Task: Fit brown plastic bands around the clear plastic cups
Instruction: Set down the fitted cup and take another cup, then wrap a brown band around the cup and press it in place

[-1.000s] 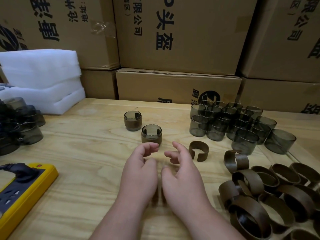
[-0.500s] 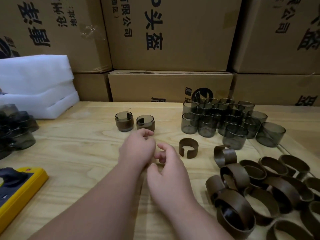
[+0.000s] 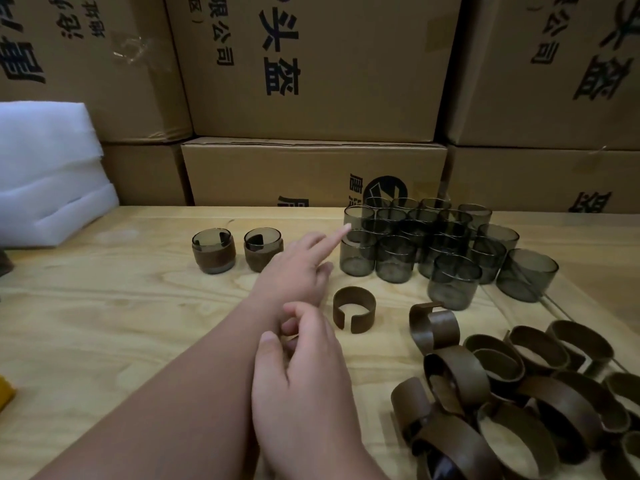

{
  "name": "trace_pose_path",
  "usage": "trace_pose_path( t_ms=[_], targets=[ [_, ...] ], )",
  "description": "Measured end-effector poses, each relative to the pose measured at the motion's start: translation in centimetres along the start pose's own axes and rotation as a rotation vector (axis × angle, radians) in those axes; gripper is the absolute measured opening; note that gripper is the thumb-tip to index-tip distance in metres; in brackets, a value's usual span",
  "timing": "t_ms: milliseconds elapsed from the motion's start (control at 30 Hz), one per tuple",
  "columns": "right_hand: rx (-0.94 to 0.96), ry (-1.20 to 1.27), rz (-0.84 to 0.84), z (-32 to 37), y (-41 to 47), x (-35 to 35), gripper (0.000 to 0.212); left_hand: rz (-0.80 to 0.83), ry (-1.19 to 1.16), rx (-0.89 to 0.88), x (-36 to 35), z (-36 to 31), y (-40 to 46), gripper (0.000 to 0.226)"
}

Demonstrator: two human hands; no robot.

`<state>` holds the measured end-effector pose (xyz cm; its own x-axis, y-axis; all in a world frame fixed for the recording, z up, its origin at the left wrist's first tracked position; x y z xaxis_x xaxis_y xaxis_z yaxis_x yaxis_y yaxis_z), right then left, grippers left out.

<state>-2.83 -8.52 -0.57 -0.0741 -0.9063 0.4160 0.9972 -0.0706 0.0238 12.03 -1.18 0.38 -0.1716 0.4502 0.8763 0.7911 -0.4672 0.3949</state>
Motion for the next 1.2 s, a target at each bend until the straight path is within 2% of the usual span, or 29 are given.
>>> trace_pose_path(
  t_ms=[67, 233, 367, 533, 600, 700, 733, 800, 867, 967, 1067, 1200],
  targets=[
    [0.002, 0.007, -0.002, 0.0, 0.0, 0.0, 0.046, 0.038, -0.017, -0.021, -0.1, 0.2, 0.1, 0.058],
    [-0.008, 0.03, -0.005, -0.1, 0.0, -0.1, 0.036, -0.107, -0.075, -0.009, 0.5, -0.1, -1.0, 0.032],
    [-0.035, 0.071, -0.013, -0.3, 0.1, -0.2, 0.033, -0.181, -0.243, 0.159, 1.1, -1.0, -2.8, 0.032],
    [-0.038, 0.09, -0.049, -0.4, 0.0, -0.2, 0.028, -0.372, -0.423, 0.364, 1.6, -2.1, -6.4, 0.035],
    [-0.041, 0.115, -0.058, -0.2, -0.2, -0.1, 0.021, -0.461, -0.504, 0.416, 2.0, -2.5, -7.9, 0.041],
    [-0.035, 0.166, -0.068, -0.1, -0.3, 0.2, 0.016, -0.656, -0.751, 0.442, 3.0, -3.8, -10.5, 0.044],
    [-0.031, 0.178, -0.069, 0.0, -0.4, 0.3, 0.018, -0.727, -0.836, 0.443, 3.3, -4.4, -11.3, 0.045],
    [-0.017, 0.225, -0.065, 0.2, -0.7, 0.5, 0.037, -0.852, -0.983, 0.442, 3.8, -5.7, -12.9, 0.05],
    [-0.017, 0.31, -0.041, 0.3, -1.0, 0.8, 0.051, -0.914, -1.087, 0.432, 4.0, -7.0, -14.4, 0.059],
    [-0.021, 0.421, 0.048, 0.3, -1.0, 1.1, 0.062, -0.933, -1.198, 0.398, 3.7, -8.3, -16.1, 0.058],
    [-0.005, 0.38, 0.13, 0.3, -0.9, 0.9, 0.072, -0.849, -1.193, 0.32, 3.4, -8.7, -16.4, 0.052],
    [0.03, 0.302, 0.081, 0.4, -0.9, 0.8, 0.068, -0.799, -1.177, 0.306, 3.4, -8.9, -14.8, 0.036]
  ],
)
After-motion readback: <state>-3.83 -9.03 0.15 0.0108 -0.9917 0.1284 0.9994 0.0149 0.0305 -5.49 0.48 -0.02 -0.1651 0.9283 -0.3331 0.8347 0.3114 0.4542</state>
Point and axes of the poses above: each hand's wrist, its own y-axis towards the middle knuckle, its own x-axis out of the back of the hand, z = x × y, the point moved 1 cm from there along y, towards the middle knuckle, and after that the axes turned 14 degrees about -x, right-handed, at the moved point
